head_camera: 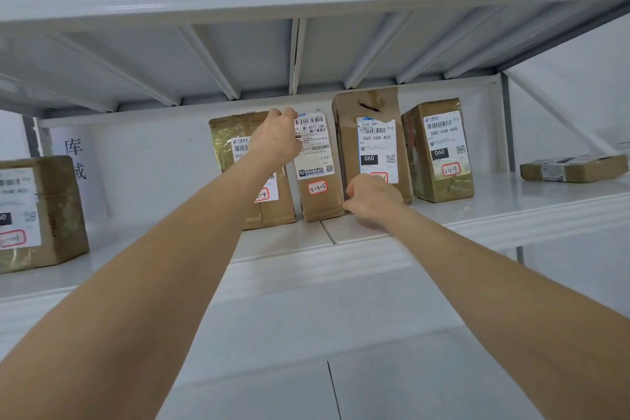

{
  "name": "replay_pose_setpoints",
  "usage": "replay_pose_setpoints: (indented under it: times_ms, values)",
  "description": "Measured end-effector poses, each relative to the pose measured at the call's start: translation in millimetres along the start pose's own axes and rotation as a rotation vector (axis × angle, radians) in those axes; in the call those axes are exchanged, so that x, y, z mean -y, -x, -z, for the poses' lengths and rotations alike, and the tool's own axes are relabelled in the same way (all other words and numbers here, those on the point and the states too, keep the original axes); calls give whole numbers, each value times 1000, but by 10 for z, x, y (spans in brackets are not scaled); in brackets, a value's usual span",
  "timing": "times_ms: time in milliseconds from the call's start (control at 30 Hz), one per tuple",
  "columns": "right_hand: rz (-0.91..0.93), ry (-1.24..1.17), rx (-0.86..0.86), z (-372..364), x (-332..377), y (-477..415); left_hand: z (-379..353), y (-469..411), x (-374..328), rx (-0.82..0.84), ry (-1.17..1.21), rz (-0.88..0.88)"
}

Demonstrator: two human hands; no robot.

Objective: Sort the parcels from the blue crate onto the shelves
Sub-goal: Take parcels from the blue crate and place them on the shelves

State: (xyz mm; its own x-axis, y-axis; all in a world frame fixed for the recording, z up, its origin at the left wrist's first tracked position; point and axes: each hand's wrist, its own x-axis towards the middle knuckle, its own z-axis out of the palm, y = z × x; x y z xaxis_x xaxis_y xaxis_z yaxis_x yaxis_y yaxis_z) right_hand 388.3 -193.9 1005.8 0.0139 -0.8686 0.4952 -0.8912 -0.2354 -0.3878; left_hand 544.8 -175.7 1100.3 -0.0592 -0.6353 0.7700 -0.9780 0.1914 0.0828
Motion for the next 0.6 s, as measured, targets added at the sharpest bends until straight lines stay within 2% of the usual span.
replay_pose_setpoints:
  times_ms: [267, 600]
  values:
    - [120, -210, -144, 213, -74, 532, 251, 695, -64, 5, -30, 17]
    - [149, -298, -135, 311, -308, 1232, 412, 1476, -425, 141, 1, 59]
